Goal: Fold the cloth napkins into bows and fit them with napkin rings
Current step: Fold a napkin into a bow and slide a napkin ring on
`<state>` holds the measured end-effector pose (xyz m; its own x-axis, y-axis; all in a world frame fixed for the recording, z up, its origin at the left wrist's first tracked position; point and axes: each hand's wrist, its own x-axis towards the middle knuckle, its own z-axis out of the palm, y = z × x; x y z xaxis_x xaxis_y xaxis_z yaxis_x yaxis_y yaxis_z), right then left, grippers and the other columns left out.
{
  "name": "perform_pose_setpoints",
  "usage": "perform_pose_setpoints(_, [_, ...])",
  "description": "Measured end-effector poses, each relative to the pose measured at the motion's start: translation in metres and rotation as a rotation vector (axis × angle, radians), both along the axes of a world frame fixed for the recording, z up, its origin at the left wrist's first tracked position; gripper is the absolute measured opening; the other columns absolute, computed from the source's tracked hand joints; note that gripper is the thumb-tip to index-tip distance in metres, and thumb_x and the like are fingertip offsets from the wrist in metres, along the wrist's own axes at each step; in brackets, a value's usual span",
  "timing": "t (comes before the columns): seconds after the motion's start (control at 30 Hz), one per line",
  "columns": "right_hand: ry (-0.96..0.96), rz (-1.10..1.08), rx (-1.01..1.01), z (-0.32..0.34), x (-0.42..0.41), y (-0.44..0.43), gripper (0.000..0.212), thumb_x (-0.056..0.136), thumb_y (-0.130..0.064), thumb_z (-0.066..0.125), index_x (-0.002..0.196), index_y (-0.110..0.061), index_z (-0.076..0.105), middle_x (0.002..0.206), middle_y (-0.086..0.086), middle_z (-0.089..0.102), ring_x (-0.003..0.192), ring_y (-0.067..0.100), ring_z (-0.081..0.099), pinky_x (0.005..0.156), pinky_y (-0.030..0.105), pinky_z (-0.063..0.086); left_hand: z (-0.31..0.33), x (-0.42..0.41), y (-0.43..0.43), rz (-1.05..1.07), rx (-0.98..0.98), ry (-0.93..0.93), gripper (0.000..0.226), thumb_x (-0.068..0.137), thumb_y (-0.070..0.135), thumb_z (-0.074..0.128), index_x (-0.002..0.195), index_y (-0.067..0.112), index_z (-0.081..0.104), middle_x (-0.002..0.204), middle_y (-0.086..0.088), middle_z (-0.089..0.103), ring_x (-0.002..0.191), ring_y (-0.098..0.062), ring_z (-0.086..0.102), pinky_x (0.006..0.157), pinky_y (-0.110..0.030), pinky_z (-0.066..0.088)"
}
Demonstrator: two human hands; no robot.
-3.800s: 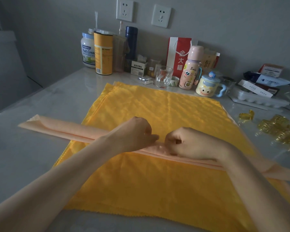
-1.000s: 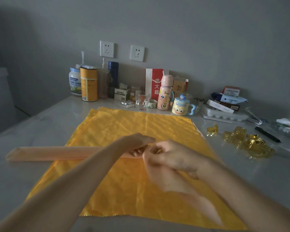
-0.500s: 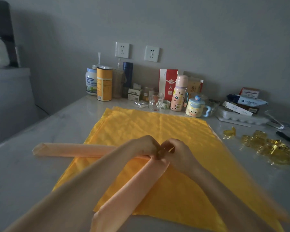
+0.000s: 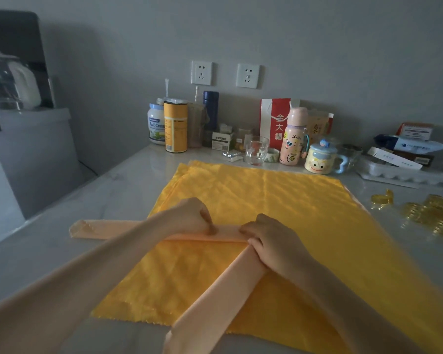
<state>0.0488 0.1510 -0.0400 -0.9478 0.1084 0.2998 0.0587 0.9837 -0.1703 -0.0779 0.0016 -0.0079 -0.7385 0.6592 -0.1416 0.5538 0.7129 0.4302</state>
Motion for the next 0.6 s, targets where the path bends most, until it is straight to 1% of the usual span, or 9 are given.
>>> perform_pose_setpoints(0.13, [0.045,0.009,0.015,-0.003,0.002,0.001,0.032,0.098,-0.022,0.041,0.126,-0.029,0.053,0.118,-0.005,0.049,0.114,0.011,0.047,0.085,0.021,0.036,0.009,0.003,0.015,0.019,-0.256,0.079,0.044,0.082,0.038,0.066,0.112,0.007,0.062,0.110,-0.002,0.060,0.101,-0.021,0.057,0.078,-0.028,0.046])
perform_pose_setpoints(0.23, [0.071,0.021,-0.017,-0.005,0.004,0.000,0.028,0.097,-0.021,0.042,0.122,-0.027,0.055,0.116,-0.006,0.052,0.113,0.012,0.049,0.084,0.022,0.037,0.024,0.009,0.027,0.013,-0.471,0.040,0.039,0.087,0.040,0.059,0.112,0.009,0.055,0.104,-0.006,0.055,0.092,-0.025,0.055,0.078,-0.029,0.044])
perform_pose_setpoints(0.3, [0.092,0.037,-0.037,-0.007,0.006,-0.001,0.023,0.097,-0.025,0.043,0.116,-0.025,0.056,0.113,-0.007,0.054,0.109,0.011,0.050,0.083,0.021,0.038,0.035,0.015,0.034,-0.005,-0.569,0.012,0.038,0.092,0.037,0.053,0.119,0.010,0.053,0.095,-0.006,0.056,0.083,-0.023,0.054,0.078,-0.030,0.044])
perform_pose_setpoints(0.37, [0.093,0.053,-0.066,-0.009,0.008,-0.001,0.019,0.096,-0.028,0.046,0.110,-0.024,0.059,0.109,-0.008,0.056,0.105,0.010,0.052,0.084,0.020,0.039,0.043,0.021,0.040,-0.044,-0.635,0.018,0.036,0.096,0.032,0.047,0.122,0.008,0.053,0.079,-0.004,0.051,0.067,-0.019,0.052,0.068,-0.027,0.044])
perform_pose_setpoints(0.43, [0.081,0.057,-0.091,-0.009,0.008,0.000,0.018,0.095,-0.029,0.048,0.105,-0.023,0.062,0.106,-0.009,0.056,0.102,0.009,0.052,0.084,0.019,0.039,0.047,0.026,0.048,-0.070,-0.701,0.010,0.035,0.099,0.028,0.042,0.123,0.004,0.053,0.078,-0.005,0.051,0.062,-0.016,0.050,0.060,-0.025,0.042])
perform_pose_setpoints(0.47, [0.069,0.054,-0.105,-0.008,0.008,0.000,0.018,0.095,-0.029,0.048,0.104,-0.024,0.063,0.105,-0.009,0.055,0.101,0.009,0.052,0.083,0.019,0.039,0.045,0.025,0.052,-0.072,-0.731,0.000,0.032,0.100,0.024,0.041,0.118,0.001,0.055,0.080,-0.006,0.052,0.063,-0.017,0.052,0.064,-0.025,0.044])
perform_pose_setpoints(0.5, [0.054,0.052,-0.123,-0.008,0.008,0.001,0.018,0.095,-0.029,0.048,0.104,-0.024,0.063,0.105,-0.009,0.055,0.100,0.009,0.051,0.083,0.020,0.039,0.042,0.022,0.057,-0.056,-0.736,-0.023,0.027,0.099,0.018,0.039,0.106,-0.001,0.057,0.081,-0.007,0.053,0.063,-0.016,0.054,0.073,-0.026,0.047])
perform_pose_setpoints(0.57, [0.017,0.050,-0.206,-0.006,0.010,0.002,0.018,0.094,-0.028,0.048,0.101,-0.024,0.064,0.105,-0.012,0.054,0.097,0.007,0.051,0.082,0.021,0.041,0.036,0.020,0.061,-0.008,-0.702,-0.127,0.025,0.094,0.004,0.035,0.081,0.000,0.055,0.079,-0.011,0.052,0.047,-0.011,0.056,0.088,-0.026,0.047])
perform_pose_setpoints(0.6, [0.003,0.055,-0.255,-0.005,0.010,0.002,0.018,0.093,-0.026,0.049,0.100,-0.024,0.065,0.105,-0.012,0.055,0.095,0.007,0.052,0.082,0.023,0.042,0.035,0.018,0.063,0.010,-0.667,-0.194,0.025,0.092,0.001,0.033,0.080,0.001,0.055,0.077,-0.013,0.052,0.039,-0.010,0.054,0.088,-0.025,0.050])
